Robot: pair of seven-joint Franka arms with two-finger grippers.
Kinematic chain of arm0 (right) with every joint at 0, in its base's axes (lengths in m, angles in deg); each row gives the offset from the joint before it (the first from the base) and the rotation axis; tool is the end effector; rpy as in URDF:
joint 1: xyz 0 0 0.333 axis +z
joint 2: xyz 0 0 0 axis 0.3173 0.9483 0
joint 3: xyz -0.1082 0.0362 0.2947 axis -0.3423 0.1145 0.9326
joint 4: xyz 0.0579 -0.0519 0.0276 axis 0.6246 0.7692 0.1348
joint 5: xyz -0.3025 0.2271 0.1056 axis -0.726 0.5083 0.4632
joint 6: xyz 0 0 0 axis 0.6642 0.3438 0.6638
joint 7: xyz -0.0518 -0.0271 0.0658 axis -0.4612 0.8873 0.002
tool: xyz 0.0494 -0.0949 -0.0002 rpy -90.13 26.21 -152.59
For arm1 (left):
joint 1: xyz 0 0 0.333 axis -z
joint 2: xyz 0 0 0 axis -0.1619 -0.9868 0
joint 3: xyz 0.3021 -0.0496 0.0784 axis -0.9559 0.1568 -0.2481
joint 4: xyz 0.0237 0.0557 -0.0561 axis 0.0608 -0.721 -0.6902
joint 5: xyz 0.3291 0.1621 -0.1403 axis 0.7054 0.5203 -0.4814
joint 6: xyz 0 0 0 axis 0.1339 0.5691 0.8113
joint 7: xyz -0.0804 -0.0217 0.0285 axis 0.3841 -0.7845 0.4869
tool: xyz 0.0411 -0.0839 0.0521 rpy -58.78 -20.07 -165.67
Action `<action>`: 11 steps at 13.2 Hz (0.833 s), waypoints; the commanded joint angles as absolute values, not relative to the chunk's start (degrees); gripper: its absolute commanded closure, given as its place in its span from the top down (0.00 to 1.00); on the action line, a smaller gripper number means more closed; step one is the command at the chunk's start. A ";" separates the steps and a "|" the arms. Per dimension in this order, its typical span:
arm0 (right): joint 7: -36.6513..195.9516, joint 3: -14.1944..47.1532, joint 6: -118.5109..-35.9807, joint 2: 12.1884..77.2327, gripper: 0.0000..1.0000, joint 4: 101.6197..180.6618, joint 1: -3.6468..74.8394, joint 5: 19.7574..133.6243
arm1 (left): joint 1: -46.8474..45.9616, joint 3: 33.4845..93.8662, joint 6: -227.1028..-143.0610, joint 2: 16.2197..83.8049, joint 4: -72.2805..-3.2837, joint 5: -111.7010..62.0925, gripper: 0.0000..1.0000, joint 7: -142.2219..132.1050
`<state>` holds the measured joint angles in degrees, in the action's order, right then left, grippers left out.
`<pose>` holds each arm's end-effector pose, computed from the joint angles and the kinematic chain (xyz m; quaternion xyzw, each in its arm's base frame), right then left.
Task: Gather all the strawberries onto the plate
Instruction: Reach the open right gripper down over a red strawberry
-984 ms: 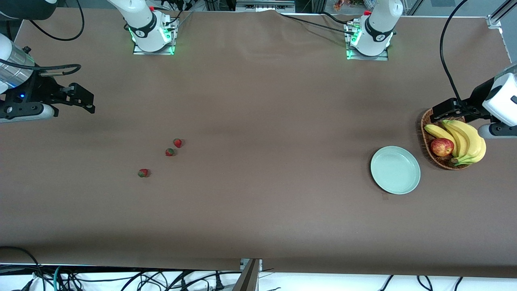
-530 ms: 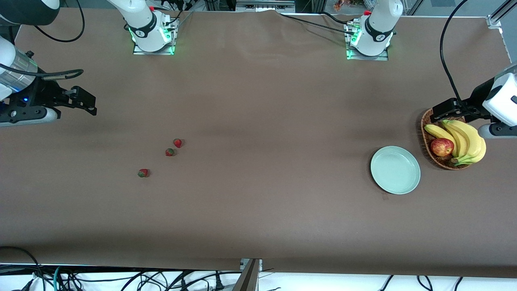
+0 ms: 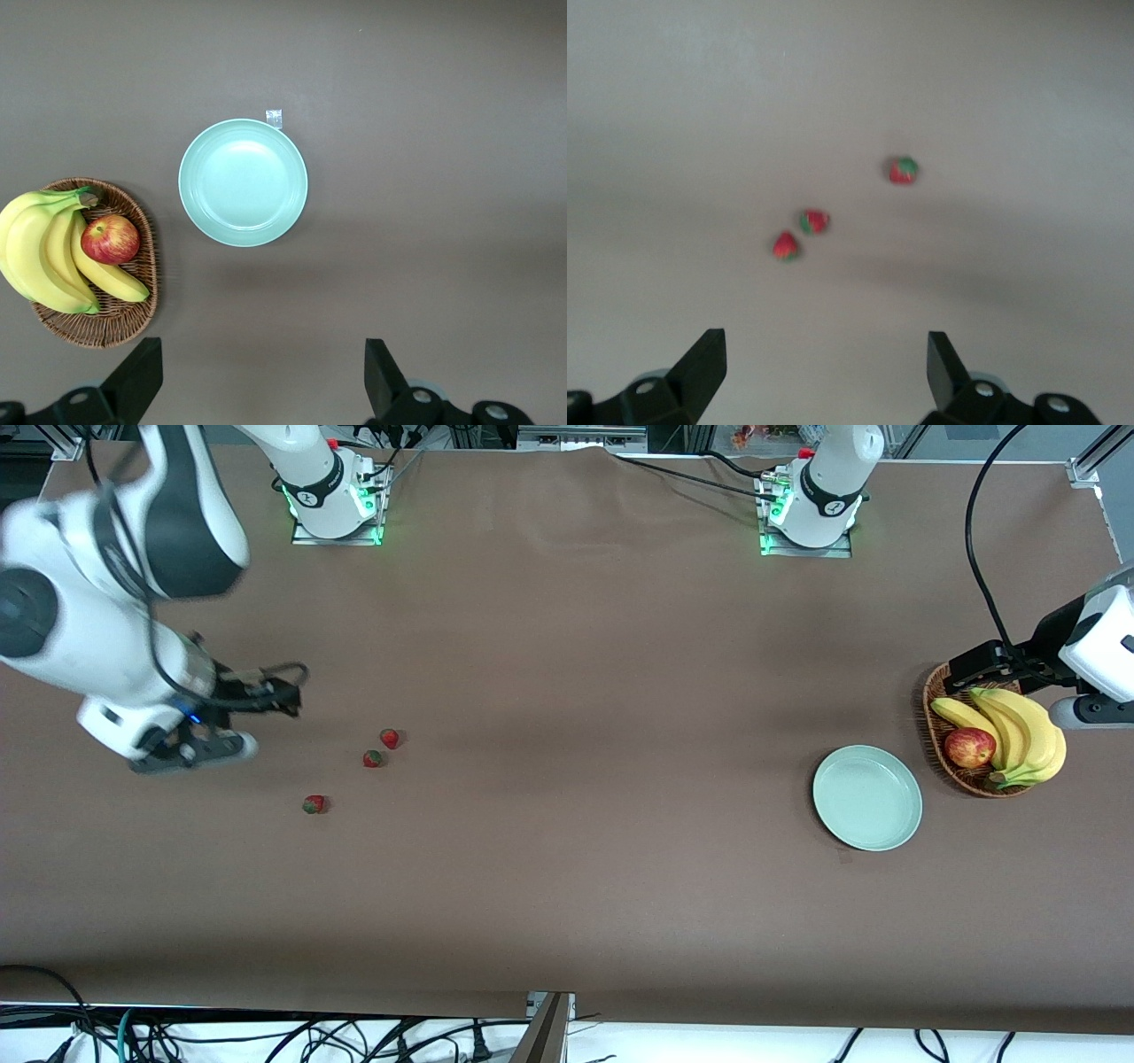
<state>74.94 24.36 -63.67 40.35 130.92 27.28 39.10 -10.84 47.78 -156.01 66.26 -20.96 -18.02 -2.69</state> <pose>0.6374 0.1220 0.4506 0.9935 0.1009 -0.0516 0.0035 0.5994 -0.0108 0.5867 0.9986 0.0286 -0.0380 0.0210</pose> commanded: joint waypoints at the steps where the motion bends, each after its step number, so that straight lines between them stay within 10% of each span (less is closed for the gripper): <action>1: 76.89 24.22 -70.85 48.64 1.00 129.75 26.41 38.00 | -10.99 47.90 -155.37 65.53 -19.28 -17.57 1.00 -3.00; 11: 81.12 23.95 -95.57 65.28 0.99 130.36 23.07 38.35 | -10.99 47.90 -155.37 65.53 -19.28 -17.57 1.00 -3.00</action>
<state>80.12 23.34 -95.99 65.48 130.77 23.54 38.35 -10.84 47.76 -155.99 66.12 -20.78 -18.02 -2.69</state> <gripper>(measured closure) 0.013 0.000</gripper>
